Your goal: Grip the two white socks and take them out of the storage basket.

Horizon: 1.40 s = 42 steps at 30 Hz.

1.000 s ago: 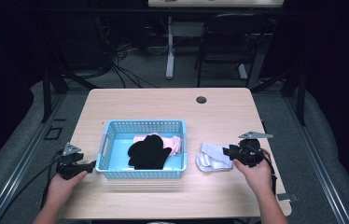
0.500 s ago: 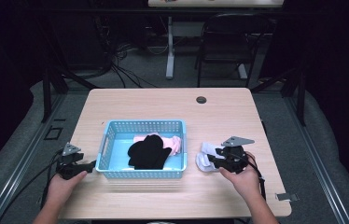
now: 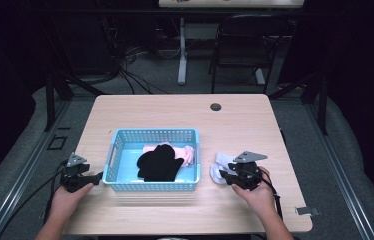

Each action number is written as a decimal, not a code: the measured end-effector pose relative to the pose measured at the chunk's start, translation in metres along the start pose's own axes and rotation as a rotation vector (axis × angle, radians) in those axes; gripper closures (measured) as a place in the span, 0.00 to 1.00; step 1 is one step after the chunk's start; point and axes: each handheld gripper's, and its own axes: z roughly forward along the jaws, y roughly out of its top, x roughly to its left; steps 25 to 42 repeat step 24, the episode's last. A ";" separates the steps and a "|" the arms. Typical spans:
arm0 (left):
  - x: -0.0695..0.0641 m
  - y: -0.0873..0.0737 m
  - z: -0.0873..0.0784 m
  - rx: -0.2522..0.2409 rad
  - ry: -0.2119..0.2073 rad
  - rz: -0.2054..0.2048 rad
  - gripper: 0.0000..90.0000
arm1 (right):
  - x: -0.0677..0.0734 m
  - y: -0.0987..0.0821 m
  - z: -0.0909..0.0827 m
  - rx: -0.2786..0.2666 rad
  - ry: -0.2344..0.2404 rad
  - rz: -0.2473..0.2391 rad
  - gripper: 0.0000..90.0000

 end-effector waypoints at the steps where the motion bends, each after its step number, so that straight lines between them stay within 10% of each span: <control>1: 0.000 0.000 0.000 0.000 0.000 0.001 0.30 | 0.000 -0.001 0.000 0.004 0.004 0.003 0.61; 10: 0.000 0.001 0.000 0.002 -0.005 0.002 0.30 | 0.000 -0.008 0.007 -0.028 0.063 0.071 0.62; 23: 0.000 0.001 0.000 0.001 -0.007 0.001 0.30 | -0.012 -0.011 0.002 -0.097 -0.040 0.130 0.58; 42: 0.000 0.001 0.000 0.000 -0.006 0.000 0.30 | -0.012 -0.011 0.002 -0.097 -0.040 0.130 0.58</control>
